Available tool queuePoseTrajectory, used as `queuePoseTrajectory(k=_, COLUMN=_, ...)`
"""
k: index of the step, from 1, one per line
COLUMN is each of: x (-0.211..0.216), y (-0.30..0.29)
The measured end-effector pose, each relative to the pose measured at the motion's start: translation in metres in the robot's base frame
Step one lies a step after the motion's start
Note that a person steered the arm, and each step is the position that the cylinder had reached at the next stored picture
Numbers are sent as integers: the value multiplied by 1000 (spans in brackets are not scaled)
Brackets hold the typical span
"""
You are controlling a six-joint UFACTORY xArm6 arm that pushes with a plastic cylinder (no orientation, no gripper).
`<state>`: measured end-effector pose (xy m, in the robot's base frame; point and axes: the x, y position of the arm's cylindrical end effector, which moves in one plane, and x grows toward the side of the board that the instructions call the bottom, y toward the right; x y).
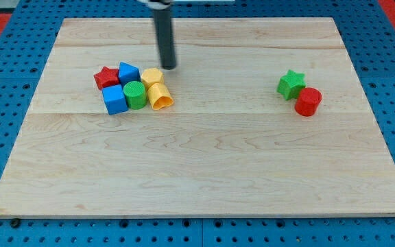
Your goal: Push the green star into the green circle and yellow heart
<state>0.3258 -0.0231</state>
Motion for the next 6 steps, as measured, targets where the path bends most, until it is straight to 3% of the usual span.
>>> queuePoseTrajectory(k=2, x=-1, y=181)
queuePoseTrajectory(k=3, x=9, y=231)
queuePoseTrajectory(k=4, x=40, y=218)
queuePoseTrajectory(k=6, x=68, y=128)
